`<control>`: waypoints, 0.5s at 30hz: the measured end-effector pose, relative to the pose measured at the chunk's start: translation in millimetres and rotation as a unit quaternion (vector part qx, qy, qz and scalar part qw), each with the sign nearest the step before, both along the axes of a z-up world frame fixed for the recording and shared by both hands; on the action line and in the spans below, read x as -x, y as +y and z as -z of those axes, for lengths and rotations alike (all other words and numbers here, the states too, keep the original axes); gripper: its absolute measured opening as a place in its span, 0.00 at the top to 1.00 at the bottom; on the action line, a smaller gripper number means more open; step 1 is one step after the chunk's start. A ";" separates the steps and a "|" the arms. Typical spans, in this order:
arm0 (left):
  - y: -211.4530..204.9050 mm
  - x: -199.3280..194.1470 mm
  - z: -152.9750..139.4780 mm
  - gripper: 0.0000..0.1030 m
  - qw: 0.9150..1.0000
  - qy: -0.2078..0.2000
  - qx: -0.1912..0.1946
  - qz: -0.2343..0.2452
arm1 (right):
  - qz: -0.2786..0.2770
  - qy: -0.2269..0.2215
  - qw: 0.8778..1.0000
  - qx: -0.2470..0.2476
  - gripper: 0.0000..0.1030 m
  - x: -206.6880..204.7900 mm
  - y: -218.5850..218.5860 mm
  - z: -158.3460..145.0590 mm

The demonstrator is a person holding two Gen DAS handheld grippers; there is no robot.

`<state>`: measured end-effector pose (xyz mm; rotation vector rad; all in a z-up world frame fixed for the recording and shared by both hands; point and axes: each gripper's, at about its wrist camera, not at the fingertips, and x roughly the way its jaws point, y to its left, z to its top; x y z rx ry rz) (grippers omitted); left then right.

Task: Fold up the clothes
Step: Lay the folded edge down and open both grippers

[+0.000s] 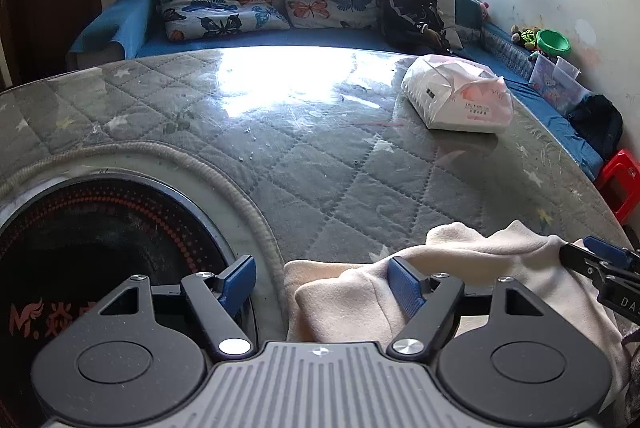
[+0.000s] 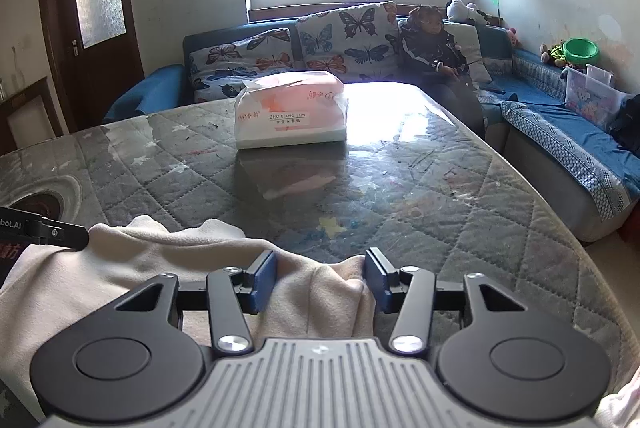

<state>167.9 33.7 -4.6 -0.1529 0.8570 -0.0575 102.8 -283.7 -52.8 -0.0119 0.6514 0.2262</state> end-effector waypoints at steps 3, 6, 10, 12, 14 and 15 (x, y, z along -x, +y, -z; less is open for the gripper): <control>0.1 5.0 -4.4 0.26 1.000 -0.006 -0.002 -0.001 | 0.002 -0.001 1.000 -0.005 0.49 3.8 -2.0 -4.5; -1.0 14.8 -10.9 0.25 1.000 -0.012 -0.006 0.002 | 0.002 -0.007 1.000 -0.008 0.45 11.6 -3.3 -10.3; -4.4 33.2 -18.8 0.20 1.000 -0.022 -0.011 0.010 | -0.002 -0.013 1.000 -0.007 0.34 24.8 -3.0 -16.6; -6.2 43.2 -21.5 0.19 0.999 -0.025 -0.012 0.016 | -0.004 -0.016 1.000 -0.007 0.31 34.3 -2.5 -19.6; -7.5 53.0 -23.0 0.18 0.999 -0.026 -0.012 0.018 | -0.004 -0.017 1.000 -0.008 0.23 44.1 -2.5 -20.9; -8.2 57.8 -23.7 0.16 0.999 -0.027 -0.013 0.019 | -0.004 -0.018 1.000 -0.008 0.22 49.0 -2.5 -21.6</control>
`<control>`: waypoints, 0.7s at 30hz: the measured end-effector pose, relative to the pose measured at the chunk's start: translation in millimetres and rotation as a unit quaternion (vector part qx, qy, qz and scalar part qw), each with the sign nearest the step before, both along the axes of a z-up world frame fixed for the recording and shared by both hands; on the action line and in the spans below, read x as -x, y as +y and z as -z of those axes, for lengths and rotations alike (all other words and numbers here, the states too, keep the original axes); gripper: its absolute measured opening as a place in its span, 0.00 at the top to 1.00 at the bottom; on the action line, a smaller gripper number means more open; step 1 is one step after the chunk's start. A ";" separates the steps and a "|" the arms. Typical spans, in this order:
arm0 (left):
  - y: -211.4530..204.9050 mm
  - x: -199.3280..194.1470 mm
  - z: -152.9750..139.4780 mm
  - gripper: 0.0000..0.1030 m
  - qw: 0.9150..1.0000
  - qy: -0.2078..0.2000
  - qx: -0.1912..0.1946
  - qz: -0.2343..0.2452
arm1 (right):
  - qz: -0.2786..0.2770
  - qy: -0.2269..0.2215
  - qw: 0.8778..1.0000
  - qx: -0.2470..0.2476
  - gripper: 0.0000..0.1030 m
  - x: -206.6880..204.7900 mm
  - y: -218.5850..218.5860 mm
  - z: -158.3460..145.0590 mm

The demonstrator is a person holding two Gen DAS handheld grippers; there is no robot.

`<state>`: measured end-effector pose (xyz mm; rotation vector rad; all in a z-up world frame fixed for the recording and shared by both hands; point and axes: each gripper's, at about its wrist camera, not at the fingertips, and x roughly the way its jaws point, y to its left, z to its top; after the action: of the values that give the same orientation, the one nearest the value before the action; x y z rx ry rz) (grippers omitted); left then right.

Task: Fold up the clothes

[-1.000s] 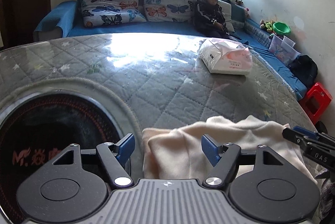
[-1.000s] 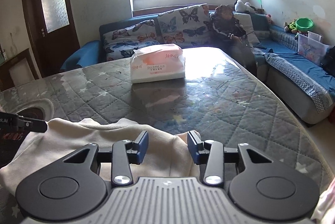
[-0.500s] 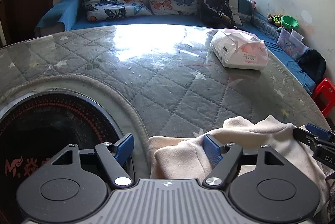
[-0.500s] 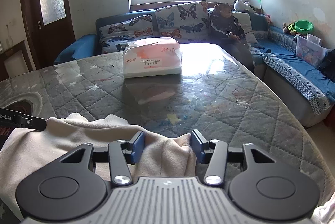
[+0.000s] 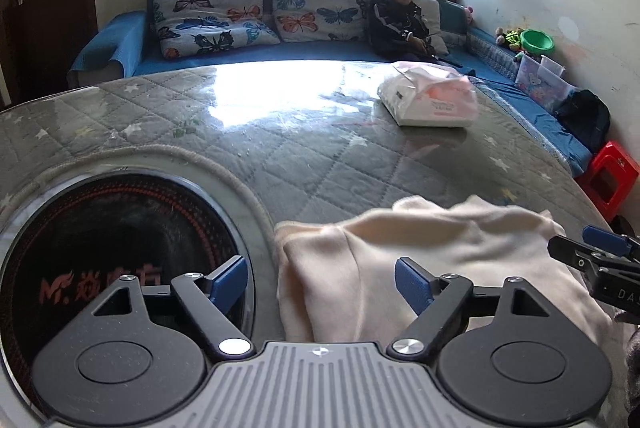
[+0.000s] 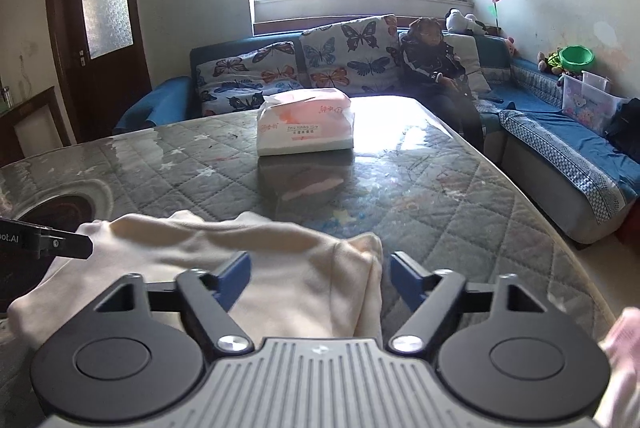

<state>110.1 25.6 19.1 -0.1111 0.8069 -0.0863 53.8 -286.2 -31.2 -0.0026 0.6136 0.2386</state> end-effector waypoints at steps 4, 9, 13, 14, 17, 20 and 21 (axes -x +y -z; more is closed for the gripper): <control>-1.3 18.1 -1.8 0.11 1.000 -0.001 -0.002 0.001 | -0.002 -0.002 1.000 0.001 0.16 17.3 0.4 -1.9; -2.1 38.0 -2.0 0.06 1.000 -0.001 0.002 0.002 | -0.009 -0.002 1.000 0.009 0.09 37.9 4.2 -3.6; -1.5 54.1 -2.3 0.03 1.000 -0.004 0.004 0.004 | -0.010 -0.003 1.000 0.009 0.04 52.2 7.4 -4.8; -0.9 58.1 -2.4 0.02 1.000 -0.005 0.005 0.004 | -0.010 -0.004 1.000 0.008 0.04 55.9 8.2 -4.9; -0.8 69.3 -2.6 0.00 1.000 -0.010 0.001 0.007 | -0.011 -0.004 1.000 0.010 0.03 65.6 10.6 -4.9; -0.1 79.5 -2.5 0.00 1.000 -0.013 0.001 0.009 | -0.007 -0.004 1.000 0.013 0.00 74.7 12.4 -4.4; 0.3 82.7 -2.4 0.00 1.000 -0.013 0.002 0.010 | -0.006 -0.004 1.000 0.013 0.00 77.7 12.7 -4.2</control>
<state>27.3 25.9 21.5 -0.1049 0.7818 -0.1068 -23.9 -273.5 -27.0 -0.0315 0.6097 0.2423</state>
